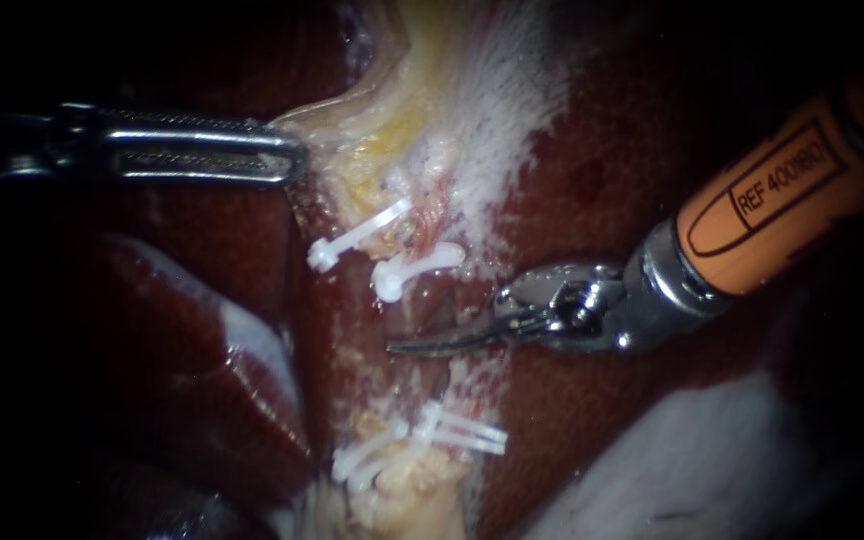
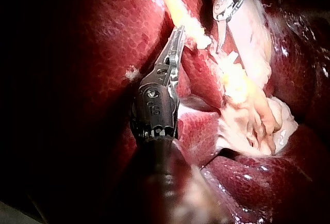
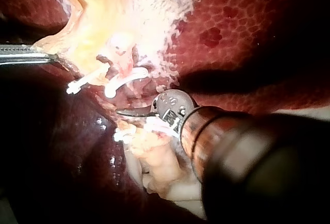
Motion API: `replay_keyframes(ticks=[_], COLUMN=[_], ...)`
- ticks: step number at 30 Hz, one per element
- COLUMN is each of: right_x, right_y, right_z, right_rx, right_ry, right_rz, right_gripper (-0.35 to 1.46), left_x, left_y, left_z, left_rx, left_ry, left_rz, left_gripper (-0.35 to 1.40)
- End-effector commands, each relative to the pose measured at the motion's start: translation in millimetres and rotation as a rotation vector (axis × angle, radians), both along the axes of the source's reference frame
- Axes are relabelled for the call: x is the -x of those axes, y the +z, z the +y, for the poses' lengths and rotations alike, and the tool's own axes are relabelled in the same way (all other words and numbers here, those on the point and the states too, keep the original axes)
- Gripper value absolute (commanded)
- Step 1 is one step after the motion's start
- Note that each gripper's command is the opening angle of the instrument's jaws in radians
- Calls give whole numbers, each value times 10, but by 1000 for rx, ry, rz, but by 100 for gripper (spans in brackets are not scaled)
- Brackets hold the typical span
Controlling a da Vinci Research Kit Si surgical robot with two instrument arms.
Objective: Go back from the cut right tube
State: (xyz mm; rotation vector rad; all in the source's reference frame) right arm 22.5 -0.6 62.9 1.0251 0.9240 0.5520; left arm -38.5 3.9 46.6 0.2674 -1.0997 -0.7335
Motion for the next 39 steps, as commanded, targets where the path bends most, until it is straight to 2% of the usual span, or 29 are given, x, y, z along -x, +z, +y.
replay_keyframes(ticks=[1,6,9,15,19,21,25,29,34,39], right_x=[1,1,1,2,6,7,15,27,44,61], right_y=[1,3,3,3,4,6,8,9,11,10], right_z=[0,1,2,2,3,4,7,11,21,38], right_rx=[10,40,52,68,102,146,223,299,405,503], right_ry=[0,7,35,31,29,25,19,13,-18,-9], right_rz=[2,14,4,12,25,43,76,90,112,114], right_gripper=[29,54,57,64,79,94,111,120,126,138], left_x=[0,0,0,0,-1,-2,-3,-5,-8,-9], left_y=[0,1,1,1,1,1,1,1,3,2], left_z=[0,0,0,0,-1,-1,-1,-1,-1,-1], left_rx=[0,0,0,0,0,0,0,0,1,1], left_ry=[0,0,0,0,1,1,2,3,4,4], left_rz=[0,0,0,0,0,0,-1,-1,-2,-2], left_gripper=[-35,-35,-35,-35,-35,-35,-35,-35,-35,-35])
